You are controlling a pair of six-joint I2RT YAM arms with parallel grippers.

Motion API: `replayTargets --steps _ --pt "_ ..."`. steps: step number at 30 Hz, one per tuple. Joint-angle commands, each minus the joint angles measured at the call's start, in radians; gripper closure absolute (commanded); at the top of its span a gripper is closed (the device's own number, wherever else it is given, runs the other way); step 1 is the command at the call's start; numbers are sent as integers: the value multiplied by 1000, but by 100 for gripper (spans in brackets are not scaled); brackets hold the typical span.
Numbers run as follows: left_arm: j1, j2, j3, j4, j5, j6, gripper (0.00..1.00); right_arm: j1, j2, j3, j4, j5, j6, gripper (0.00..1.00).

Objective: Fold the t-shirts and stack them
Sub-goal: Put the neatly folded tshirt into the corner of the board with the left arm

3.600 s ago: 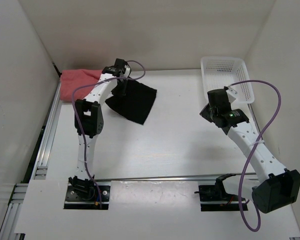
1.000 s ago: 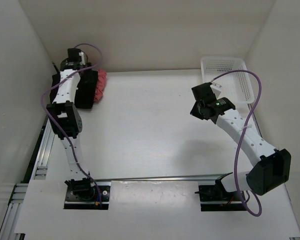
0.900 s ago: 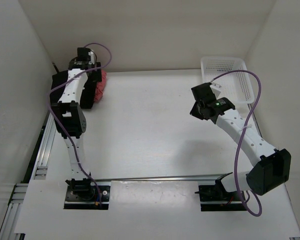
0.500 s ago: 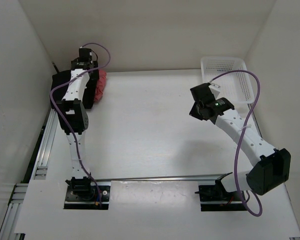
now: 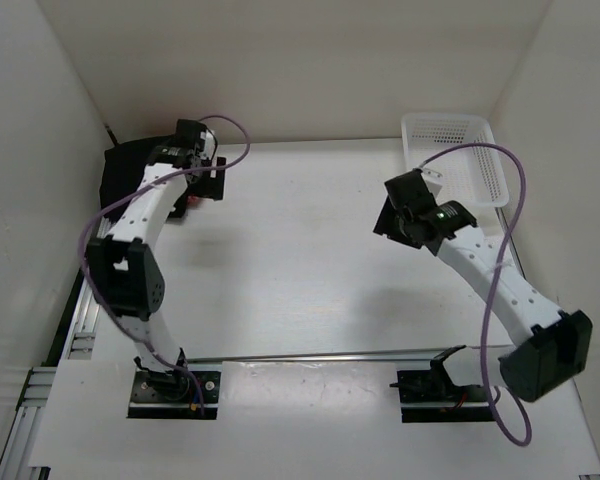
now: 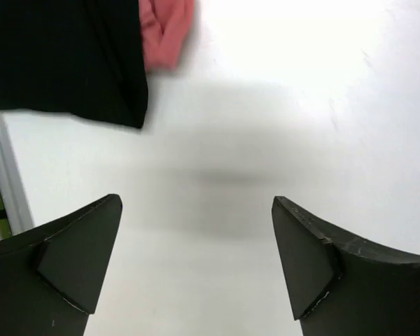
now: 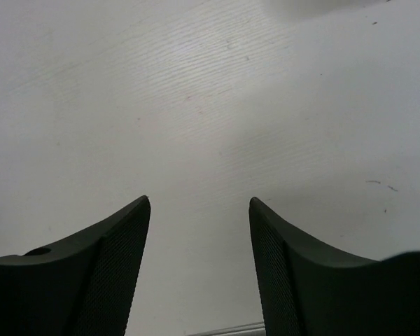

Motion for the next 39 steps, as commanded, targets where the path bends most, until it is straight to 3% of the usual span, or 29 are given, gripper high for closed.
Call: replayTargets --steps 1,5,11,17,28,39 --pt "14 -170 -55 -157 47 -3 0 21 -172 -30 -31 -27 -33 35" --pt "14 -409 -329 -190 -39 -3 0 30 -333 -121 -100 -27 51 29" --pt "5 -717 -529 -262 -68 -3 0 30 -534 -188 -172 -114 125 13" --pt "34 -1030 -749 -320 -159 -3 0 30 -594 -199 -284 -143 137 8" --pt "108 -1282 -831 -435 -99 -3 0 30 -614 -208 -310 -174 146 7" --pt "108 -1404 -830 -493 -77 -3 0 30 -643 -236 -310 -174 146 6"
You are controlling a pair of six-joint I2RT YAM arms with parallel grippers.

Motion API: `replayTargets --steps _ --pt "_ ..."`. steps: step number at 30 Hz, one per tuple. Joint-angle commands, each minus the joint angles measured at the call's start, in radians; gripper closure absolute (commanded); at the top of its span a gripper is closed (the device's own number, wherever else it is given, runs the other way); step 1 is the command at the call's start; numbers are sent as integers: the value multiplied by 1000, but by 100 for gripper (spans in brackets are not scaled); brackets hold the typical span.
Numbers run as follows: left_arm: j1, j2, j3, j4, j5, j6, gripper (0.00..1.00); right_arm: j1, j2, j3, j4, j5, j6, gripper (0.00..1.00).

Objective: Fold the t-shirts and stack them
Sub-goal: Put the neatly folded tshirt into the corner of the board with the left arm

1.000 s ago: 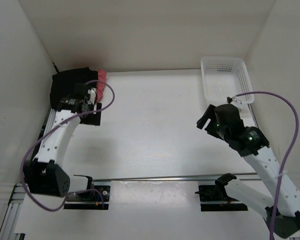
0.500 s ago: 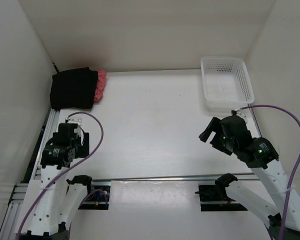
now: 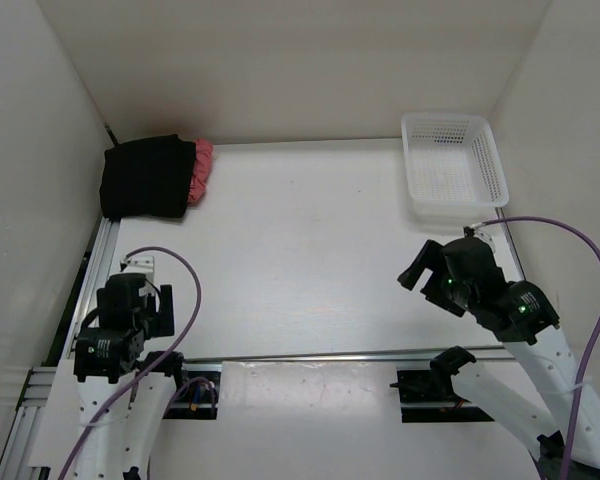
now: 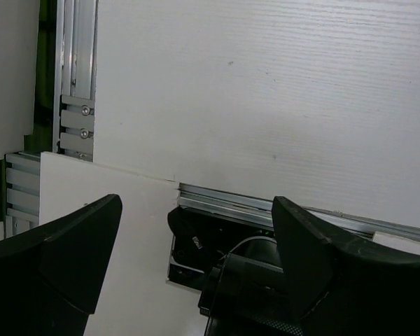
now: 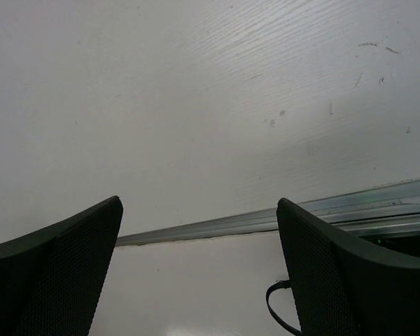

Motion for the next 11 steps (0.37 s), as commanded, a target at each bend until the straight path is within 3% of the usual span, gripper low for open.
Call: replayTargets --steps 1,11 --pt "5 -24 7 -22 20 -1 0 1 -11 -8 -7 -2 -6 6" --pt "5 -42 16 -40 20 -1 0 1 -22 -8 12 41 -69 2"
